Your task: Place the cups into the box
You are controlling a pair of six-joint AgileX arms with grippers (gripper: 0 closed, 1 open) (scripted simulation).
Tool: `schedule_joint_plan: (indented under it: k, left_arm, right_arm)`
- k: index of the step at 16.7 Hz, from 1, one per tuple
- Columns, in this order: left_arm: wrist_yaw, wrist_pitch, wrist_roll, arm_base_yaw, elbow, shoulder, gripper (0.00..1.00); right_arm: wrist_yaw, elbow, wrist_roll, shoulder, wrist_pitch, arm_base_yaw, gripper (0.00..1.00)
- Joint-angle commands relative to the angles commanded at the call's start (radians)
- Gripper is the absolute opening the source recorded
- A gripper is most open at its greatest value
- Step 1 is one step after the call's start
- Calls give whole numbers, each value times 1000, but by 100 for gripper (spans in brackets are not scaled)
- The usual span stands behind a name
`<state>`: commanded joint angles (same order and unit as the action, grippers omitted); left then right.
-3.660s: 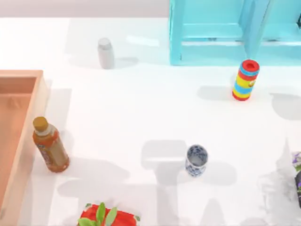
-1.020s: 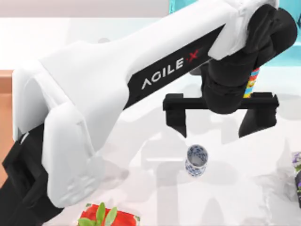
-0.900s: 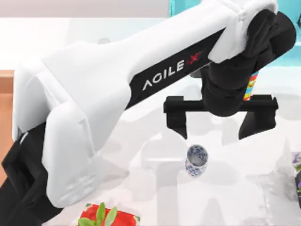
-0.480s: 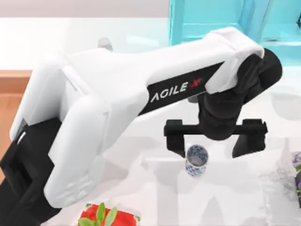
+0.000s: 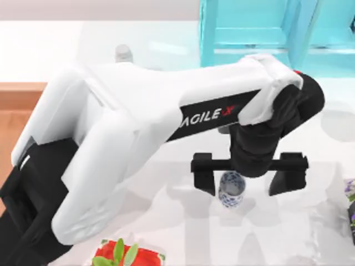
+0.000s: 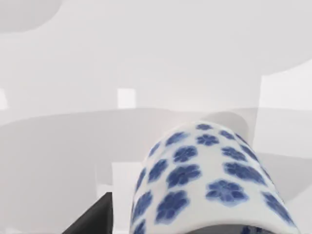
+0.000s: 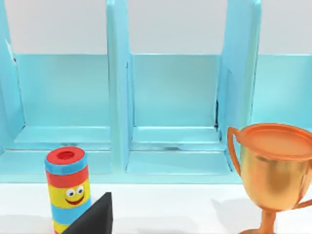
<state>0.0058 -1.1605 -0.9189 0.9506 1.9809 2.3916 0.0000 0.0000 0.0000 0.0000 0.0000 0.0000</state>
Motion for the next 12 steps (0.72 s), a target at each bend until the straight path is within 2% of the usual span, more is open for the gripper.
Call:
schedule_joint_plan:
  k: [12]
  left_arm:
    - [0,0,0,0,0,0,10]
  right_arm:
    - [0,0,0,0,0,0,100]
